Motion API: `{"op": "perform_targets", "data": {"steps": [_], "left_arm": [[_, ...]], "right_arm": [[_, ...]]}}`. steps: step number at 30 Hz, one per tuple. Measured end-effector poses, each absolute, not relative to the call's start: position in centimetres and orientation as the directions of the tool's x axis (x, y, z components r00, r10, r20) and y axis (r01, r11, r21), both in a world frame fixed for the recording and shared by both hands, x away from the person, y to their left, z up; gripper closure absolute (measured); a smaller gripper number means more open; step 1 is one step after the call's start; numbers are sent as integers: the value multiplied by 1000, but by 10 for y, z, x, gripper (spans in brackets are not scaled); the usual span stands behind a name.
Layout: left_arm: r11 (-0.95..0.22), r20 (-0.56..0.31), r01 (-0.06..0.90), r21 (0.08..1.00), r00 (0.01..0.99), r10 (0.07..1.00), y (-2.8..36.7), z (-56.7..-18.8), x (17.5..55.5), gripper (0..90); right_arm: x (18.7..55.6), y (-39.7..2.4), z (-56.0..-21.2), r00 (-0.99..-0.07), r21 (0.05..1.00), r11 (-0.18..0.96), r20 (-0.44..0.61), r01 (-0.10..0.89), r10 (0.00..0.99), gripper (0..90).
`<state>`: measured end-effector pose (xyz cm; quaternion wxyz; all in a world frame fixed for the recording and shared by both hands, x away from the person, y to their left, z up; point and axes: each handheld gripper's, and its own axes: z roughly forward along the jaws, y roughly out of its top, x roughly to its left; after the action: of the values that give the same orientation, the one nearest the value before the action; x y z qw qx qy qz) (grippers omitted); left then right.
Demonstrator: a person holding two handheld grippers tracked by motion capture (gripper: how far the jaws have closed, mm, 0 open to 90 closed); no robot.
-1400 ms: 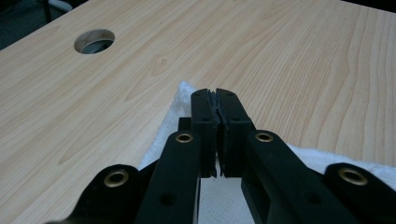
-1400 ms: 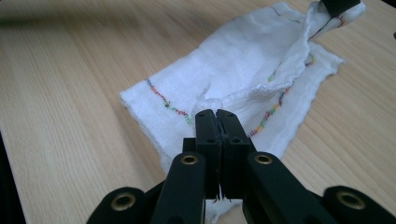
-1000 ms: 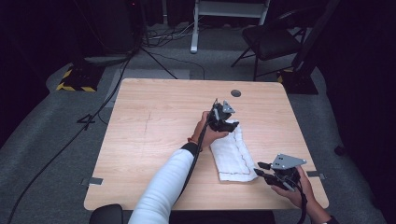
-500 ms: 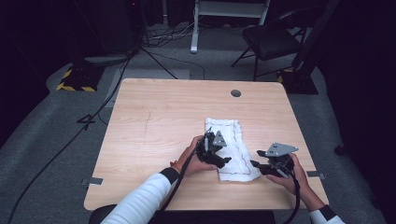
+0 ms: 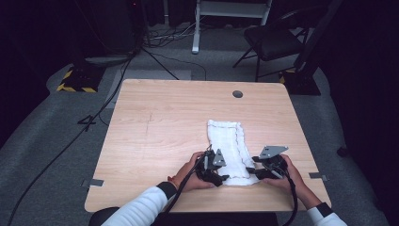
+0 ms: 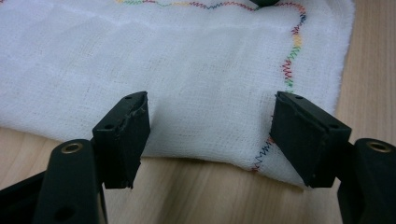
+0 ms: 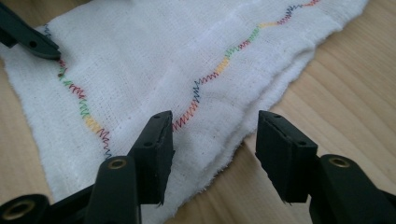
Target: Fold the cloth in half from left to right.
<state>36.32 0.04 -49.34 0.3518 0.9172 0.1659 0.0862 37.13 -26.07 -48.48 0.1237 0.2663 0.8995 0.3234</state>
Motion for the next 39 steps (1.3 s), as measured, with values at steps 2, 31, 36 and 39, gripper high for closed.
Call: {"op": "perform_targets", "data": {"steps": [2,31,36,39], "left_arm": [[-697,42,242,675,930,364,5,-494,359,288],[-571,31,363,736,825,564,40,-462,438,232],[-574,32,409,709,795,606,29,-474,471,226],[-582,54,428,691,773,632,25,-481,486,222]], "right_arm": [[370,-260,-485,-831,647,651,-47,397,554,466],[441,-231,-457,-761,710,581,-97,399,642,388],[468,-219,-465,-743,690,587,-106,424,661,394],[483,-218,-474,-725,676,581,-100,453,681,392]]}}
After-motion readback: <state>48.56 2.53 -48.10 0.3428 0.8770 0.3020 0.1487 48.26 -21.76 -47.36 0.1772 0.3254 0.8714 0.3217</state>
